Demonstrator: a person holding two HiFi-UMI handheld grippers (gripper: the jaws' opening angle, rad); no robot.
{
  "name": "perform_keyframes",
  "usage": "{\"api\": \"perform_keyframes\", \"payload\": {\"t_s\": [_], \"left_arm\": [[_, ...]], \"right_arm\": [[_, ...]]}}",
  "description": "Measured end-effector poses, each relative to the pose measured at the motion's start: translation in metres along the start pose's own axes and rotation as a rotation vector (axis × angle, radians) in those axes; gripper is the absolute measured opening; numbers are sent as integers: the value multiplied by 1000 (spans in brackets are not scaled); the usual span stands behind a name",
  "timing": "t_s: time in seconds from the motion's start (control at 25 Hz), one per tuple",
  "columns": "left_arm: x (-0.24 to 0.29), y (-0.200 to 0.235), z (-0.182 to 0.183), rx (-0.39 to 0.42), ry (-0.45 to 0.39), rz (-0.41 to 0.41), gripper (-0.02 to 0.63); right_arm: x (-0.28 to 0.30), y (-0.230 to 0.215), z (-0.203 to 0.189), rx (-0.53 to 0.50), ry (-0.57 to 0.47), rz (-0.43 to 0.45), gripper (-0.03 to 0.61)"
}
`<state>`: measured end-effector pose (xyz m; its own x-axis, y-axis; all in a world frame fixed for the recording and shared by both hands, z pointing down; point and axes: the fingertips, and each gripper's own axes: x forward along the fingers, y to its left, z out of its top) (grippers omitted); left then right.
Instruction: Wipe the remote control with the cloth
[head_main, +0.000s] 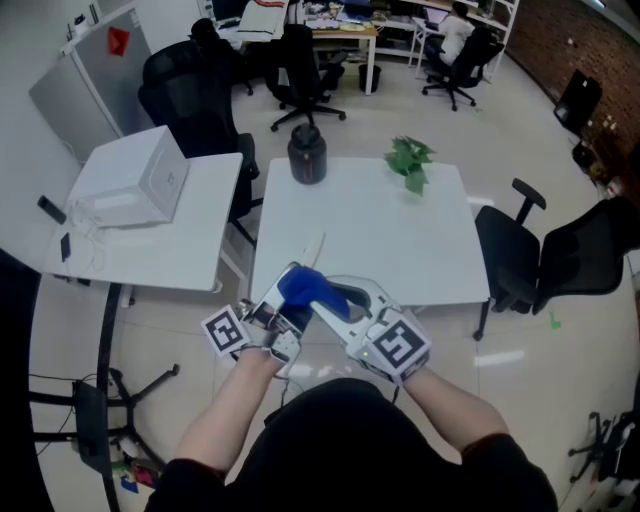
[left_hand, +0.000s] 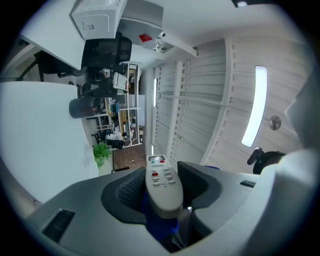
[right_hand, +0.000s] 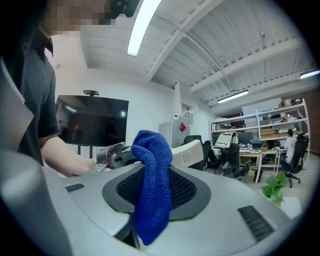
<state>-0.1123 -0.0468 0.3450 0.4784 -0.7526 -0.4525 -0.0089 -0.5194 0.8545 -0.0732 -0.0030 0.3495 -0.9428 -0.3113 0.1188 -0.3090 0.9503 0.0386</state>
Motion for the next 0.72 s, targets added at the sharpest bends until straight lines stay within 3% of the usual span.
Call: {"api": "perform_keyframes", "payload": {"t_s": [0.28, 0.48, 0.6, 0.72], "left_arm": [[-3, -5, -36, -5, 192, -41, 206], [-2, 0, -46, 15, 220, -32, 206], [-2, 16, -34, 151, 191, 65, 206], [-12, 68, -19, 415, 220, 329, 206]], "right_arm": [[-21, -51, 10, 39, -19, -117, 129], [-31, -69, 14, 52, -32, -164, 129], [-40, -74, 12, 43, -32, -192, 129], [-55, -83, -5, 49, 8, -239, 129]]}}
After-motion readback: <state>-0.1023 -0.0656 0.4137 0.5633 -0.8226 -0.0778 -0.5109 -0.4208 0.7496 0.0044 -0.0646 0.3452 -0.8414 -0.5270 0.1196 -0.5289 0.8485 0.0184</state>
